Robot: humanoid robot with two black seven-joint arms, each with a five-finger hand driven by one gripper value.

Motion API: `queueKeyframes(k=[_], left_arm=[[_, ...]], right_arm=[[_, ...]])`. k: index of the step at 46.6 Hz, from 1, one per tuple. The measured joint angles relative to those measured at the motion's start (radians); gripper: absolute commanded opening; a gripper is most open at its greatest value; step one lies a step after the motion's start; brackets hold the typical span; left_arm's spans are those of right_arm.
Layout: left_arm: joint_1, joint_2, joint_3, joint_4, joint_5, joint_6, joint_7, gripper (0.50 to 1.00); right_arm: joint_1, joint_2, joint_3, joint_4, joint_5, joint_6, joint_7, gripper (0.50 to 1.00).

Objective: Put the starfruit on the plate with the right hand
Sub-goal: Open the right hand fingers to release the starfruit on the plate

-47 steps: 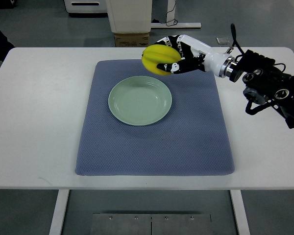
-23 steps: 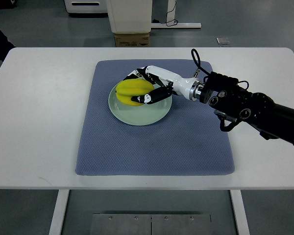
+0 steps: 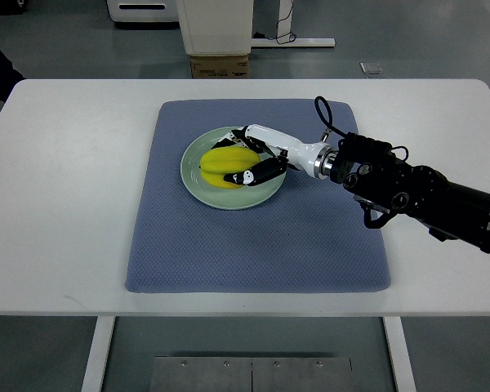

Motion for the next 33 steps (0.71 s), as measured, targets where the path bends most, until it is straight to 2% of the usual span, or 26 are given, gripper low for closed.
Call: queueKeyframes(k=[16, 20, 24, 26, 33], left_arm=[[0.000, 0.000, 0.000, 0.000, 0.000, 0.000, 0.000, 1.000], [-0.001, 0.000, 0.000, 0.000, 0.000, 0.000, 0.000, 1.000], [0.000, 0.000, 0.000, 0.000, 0.000, 0.000, 0.000, 1.000], [0.000, 0.000, 0.000, 0.000, 0.000, 0.000, 0.000, 1.000], [0.000, 0.000, 0.000, 0.000, 0.000, 0.000, 0.000, 1.000]], right_arm=[[-0.001, 0.000, 0.000, 0.000, 0.000, -0.002, -0.015, 0.506], [-0.004, 0.000, 0.000, 0.000, 0.000, -0.001, -0.016, 0.660], [-0.005, 0.000, 0.000, 0.000, 0.000, -0.001, -0.016, 0.788], [-0.005, 0.000, 0.000, 0.000, 0.000, -0.001, -0.016, 0.820], [-0.005, 0.000, 0.000, 0.000, 0.002, 0.000, -0.025, 0.866]])
